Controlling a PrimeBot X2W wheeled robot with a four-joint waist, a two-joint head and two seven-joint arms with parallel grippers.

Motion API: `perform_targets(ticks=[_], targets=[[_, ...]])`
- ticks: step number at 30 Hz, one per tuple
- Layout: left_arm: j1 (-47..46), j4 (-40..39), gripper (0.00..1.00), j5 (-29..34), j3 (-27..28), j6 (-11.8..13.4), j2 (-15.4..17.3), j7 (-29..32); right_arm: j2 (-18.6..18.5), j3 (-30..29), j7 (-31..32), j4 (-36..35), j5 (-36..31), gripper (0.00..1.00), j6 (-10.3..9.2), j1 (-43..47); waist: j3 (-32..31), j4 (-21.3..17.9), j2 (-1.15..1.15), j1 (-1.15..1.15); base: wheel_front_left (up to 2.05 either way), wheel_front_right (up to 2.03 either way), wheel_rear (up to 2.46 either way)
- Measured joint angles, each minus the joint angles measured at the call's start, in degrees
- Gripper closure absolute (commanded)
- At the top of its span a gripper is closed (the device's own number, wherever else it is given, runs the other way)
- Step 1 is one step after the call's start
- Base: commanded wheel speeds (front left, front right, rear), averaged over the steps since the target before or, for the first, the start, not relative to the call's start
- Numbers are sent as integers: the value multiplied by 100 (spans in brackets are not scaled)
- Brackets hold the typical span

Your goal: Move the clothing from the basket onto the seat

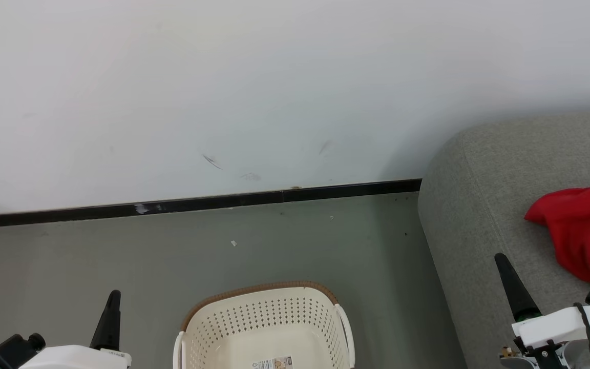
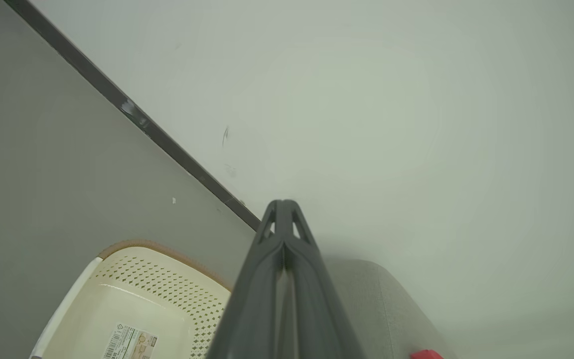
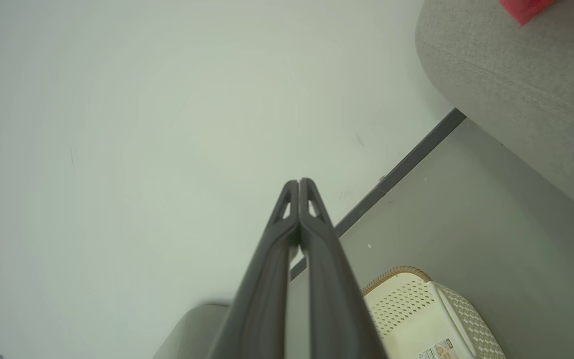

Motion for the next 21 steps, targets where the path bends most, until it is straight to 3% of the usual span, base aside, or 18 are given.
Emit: perform_targets(ticks=[21], targets=[[-115, 41, 100, -1277, 332, -153, -154, 463, 3, -189, 337, 279, 1772, 100, 0, -109, 1, 36, 0, -8, 0, 0, 0]])
